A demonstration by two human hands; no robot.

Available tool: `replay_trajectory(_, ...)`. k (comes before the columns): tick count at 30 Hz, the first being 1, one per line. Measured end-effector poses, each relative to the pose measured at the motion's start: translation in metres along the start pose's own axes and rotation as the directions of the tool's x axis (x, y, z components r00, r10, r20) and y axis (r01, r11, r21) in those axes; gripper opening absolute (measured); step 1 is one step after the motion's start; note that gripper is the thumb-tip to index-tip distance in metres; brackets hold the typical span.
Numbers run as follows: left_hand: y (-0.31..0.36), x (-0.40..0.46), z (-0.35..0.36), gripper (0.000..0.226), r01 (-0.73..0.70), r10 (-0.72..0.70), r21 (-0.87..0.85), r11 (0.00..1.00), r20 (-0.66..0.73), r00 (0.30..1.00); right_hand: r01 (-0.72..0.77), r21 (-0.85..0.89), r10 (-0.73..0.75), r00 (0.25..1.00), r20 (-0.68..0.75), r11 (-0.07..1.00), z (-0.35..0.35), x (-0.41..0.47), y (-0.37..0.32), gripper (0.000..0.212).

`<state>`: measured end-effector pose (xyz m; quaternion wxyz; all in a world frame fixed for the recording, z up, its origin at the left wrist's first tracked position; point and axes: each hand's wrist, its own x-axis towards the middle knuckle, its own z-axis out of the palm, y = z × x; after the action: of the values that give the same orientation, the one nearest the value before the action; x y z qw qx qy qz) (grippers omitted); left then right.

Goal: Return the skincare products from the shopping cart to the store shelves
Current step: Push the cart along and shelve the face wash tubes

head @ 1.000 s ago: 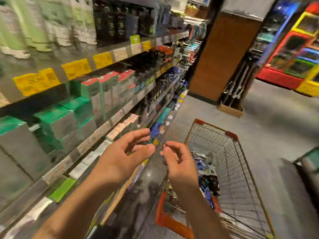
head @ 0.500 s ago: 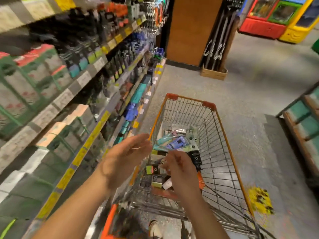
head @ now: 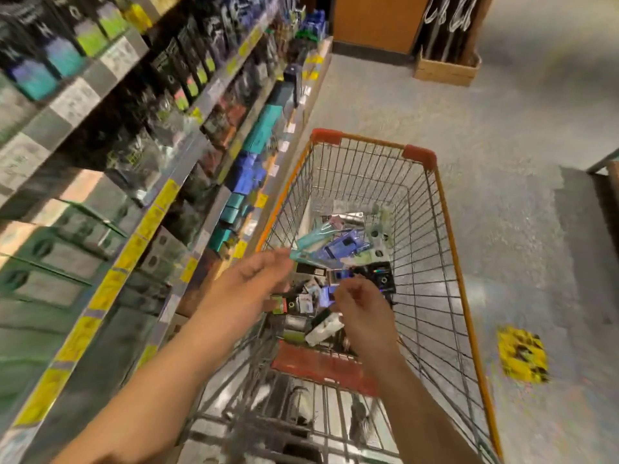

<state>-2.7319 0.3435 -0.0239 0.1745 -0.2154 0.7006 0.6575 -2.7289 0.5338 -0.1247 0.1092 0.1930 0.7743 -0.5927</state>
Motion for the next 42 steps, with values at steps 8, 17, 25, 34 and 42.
replay_trajectory(8,-0.024,0.051,0.014,0.025,0.123,-0.123,0.004,0.992,0.012,0.992,-0.072,-0.222,0.072,0.997,-0.006,0.972,0.016,0.092,0.055,0.01)
replay_trajectory(17,-0.069,0.124,0.043,0.021,0.284,-0.291,-0.087,0.955,-0.086,0.953,0.117,-0.813,-0.109,0.992,0.066,0.57,0.044,0.199,0.151,0.05)
replay_trajectory(25,-0.102,0.157,0.048,0.029,0.351,-0.351,-0.02,0.936,-0.098,0.931,0.162,-0.905,-0.133,0.984,0.118,0.392,0.073,0.257,0.193,0.045)
replay_trajectory(34,-0.104,0.159,0.048,0.025,0.381,-0.386,-0.059,0.923,-0.182,0.905,0.112,-0.871,-0.132,0.99,0.055,0.478,0.076,0.271,0.177,0.023)
replay_trajectory(42,-0.102,0.139,0.04,0.027,0.393,-0.395,-0.046,0.918,-0.178,0.901,0.226,-0.524,-0.246,0.969,0.032,0.821,0.07,0.238,0.145,0.042)
